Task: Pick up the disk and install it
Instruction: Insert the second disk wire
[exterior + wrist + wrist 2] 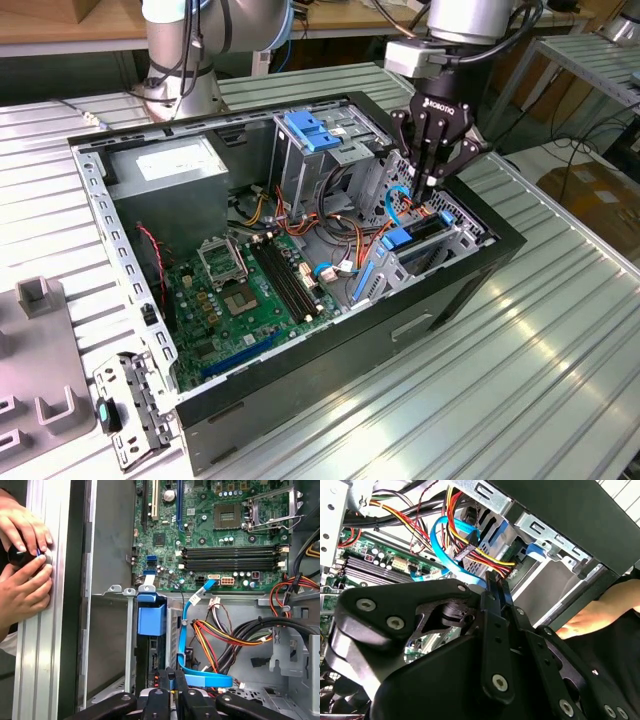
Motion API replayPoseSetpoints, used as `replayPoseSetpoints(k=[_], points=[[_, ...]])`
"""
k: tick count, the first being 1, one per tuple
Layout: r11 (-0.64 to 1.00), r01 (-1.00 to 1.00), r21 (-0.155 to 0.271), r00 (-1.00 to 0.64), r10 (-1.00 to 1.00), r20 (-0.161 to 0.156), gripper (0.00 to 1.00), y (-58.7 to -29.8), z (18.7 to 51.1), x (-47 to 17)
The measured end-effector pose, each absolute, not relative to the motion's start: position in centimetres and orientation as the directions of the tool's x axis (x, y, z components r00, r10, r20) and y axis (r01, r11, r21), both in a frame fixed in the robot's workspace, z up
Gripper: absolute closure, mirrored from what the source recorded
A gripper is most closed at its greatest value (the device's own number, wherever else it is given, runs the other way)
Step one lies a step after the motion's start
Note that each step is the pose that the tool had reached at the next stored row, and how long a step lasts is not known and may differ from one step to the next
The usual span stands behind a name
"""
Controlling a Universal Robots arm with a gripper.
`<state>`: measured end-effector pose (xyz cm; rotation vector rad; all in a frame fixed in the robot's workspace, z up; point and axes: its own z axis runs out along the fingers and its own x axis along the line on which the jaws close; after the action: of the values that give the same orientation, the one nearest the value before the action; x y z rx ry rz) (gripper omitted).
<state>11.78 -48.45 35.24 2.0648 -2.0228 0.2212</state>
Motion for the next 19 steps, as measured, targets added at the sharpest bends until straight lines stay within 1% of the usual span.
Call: replayPoseSetpoints(k=[16, 19], points=[[-0.011, -0.998, 0.065, 0.029, -0.961, 0.274, 0.84, -48.5, 35.2, 10.3], [-0.012, -0.998, 0.064, 0.028, -0.963, 0.267, 0.84, -48.5, 35.2, 9.9]])
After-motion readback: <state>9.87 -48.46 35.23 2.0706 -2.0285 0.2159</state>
